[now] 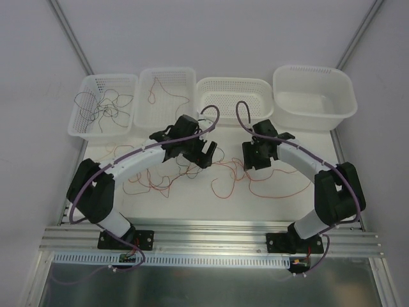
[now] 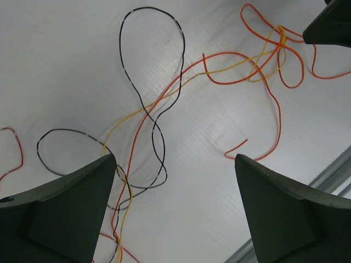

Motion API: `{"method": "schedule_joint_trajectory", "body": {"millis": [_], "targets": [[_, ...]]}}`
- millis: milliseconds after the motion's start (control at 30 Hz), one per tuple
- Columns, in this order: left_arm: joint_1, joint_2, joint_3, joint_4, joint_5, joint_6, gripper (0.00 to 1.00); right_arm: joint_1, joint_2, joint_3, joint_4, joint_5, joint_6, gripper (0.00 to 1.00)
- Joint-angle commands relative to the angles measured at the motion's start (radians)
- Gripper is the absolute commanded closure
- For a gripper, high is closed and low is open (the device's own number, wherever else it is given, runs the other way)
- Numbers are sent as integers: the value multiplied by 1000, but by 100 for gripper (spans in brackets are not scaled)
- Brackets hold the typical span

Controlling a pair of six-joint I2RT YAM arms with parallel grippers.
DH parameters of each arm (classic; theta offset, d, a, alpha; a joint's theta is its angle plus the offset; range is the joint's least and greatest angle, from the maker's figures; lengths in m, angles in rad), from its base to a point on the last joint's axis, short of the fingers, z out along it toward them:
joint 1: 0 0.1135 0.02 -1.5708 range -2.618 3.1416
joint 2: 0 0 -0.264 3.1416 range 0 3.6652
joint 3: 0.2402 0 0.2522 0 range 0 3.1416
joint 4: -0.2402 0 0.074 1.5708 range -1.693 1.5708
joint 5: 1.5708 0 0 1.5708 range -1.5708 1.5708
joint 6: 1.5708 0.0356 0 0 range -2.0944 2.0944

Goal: Untangle the cables

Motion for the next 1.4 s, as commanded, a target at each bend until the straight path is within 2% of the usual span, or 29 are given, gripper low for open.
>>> {"method": "schedule_joint_trajectory", "body": {"millis": [0,200,333,367,567,667,700,767,800,833,900,933,967,1067,1267,1300,1367], "targets": [[-7,117,58,147,84,24,11,23,52,55,92,-14,-35,47],[-21,278,101,189,99,-42,16,56,152,73,126,41,-28,54],[-22,316,82,193,76,-91,19,76,187,73,123,96,-19,57],[-24,318,75,193,44,-114,21,83,189,69,122,154,-16,58],[-19,310,-17,181,-52,-234,33,112,226,64,97,253,4,64],[-4,286,-49,149,-108,-294,46,133,252,67,76,283,13,69],[14,277,-57,141,-112,-305,52,138,256,64,66,288,25,73],[35,272,-74,112,-119,-334,58,141,266,64,54,309,37,78],[59,274,-82,101,-125,-343,62,141,266,63,47,320,41,85],[68,274,-88,97,-123,-349,69,141,264,58,34,329,42,89],[93,272,-111,80,-126,-366,77,138,252,58,16,366,42,97],[117,267,-120,77,-126,-372,84,136,244,57,-4,380,42,99],[128,263,-137,71,-129,-383,86,132,226,57,-15,407,42,99],[182,248,-180,51,-149,-397,89,83,184,57,-61,423,74,99],[281,183,-295,28,-172,-409,95,-170,-22,64,-145,328,139,99],[286,169,-303,28,-180,-421,96,-240,-53,84,-154,310,149,99],[291,142,-325,25,-186,-446,97,-305,-134,116,-193,268,159,99]]}}
